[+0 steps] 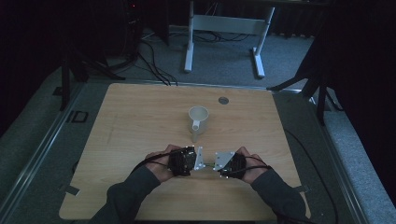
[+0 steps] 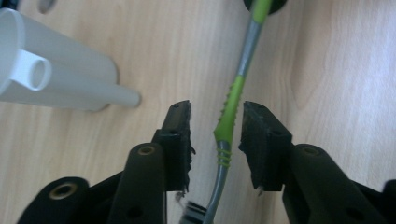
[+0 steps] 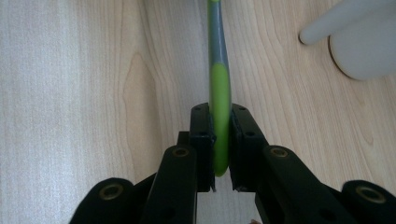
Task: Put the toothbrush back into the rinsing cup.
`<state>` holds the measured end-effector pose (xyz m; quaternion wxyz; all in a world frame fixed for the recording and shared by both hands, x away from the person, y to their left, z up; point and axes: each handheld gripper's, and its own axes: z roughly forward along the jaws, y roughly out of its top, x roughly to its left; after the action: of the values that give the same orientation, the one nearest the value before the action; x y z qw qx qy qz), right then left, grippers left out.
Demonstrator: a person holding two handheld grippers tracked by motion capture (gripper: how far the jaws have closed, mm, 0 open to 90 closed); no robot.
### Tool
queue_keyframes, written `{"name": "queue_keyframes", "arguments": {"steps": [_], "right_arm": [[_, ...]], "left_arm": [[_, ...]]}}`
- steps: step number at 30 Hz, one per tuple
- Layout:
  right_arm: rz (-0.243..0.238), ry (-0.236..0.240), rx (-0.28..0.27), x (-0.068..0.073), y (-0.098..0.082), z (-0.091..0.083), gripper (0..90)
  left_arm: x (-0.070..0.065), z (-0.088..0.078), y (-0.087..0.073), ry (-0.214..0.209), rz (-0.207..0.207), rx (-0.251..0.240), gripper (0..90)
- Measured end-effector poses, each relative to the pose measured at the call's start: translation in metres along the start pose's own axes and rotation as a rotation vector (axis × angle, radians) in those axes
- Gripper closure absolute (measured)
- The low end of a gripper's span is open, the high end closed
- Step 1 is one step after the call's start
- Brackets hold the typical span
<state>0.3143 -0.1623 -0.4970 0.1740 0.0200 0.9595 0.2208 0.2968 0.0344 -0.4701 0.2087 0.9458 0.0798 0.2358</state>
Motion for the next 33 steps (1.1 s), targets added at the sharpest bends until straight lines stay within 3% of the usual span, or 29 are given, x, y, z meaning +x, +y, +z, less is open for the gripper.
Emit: {"name": "queue_keyframes", "arguments": {"steps": [5,15,24,28,33], "right_arm": [[0.025,-0.012,0.004,-0.002,-0.005,0.000,81.6],[0.079,-0.045,0.004,-0.010,-0.012,-0.003,81.6],[0.130,-0.087,-0.021,-0.014,-0.019,-0.008,81.6],[0.148,-0.106,-0.038,-0.015,-0.022,-0.010,81.6],[0.182,-0.121,-0.058,-0.014,-0.024,-0.008,81.5]], "left_arm": [[0.007,-0.010,-0.009,0.008,-0.109,-0.084,58.0],[0.022,-0.030,-0.026,0.060,-0.259,-0.172,56.1],[0.035,-0.042,-0.053,0.062,-0.424,-0.250,57.2],[0.040,-0.044,-0.061,0.054,-0.480,-0.277,57.2],[0.043,-0.044,-0.066,0.045,-0.518,-0.293,56.8]]}}
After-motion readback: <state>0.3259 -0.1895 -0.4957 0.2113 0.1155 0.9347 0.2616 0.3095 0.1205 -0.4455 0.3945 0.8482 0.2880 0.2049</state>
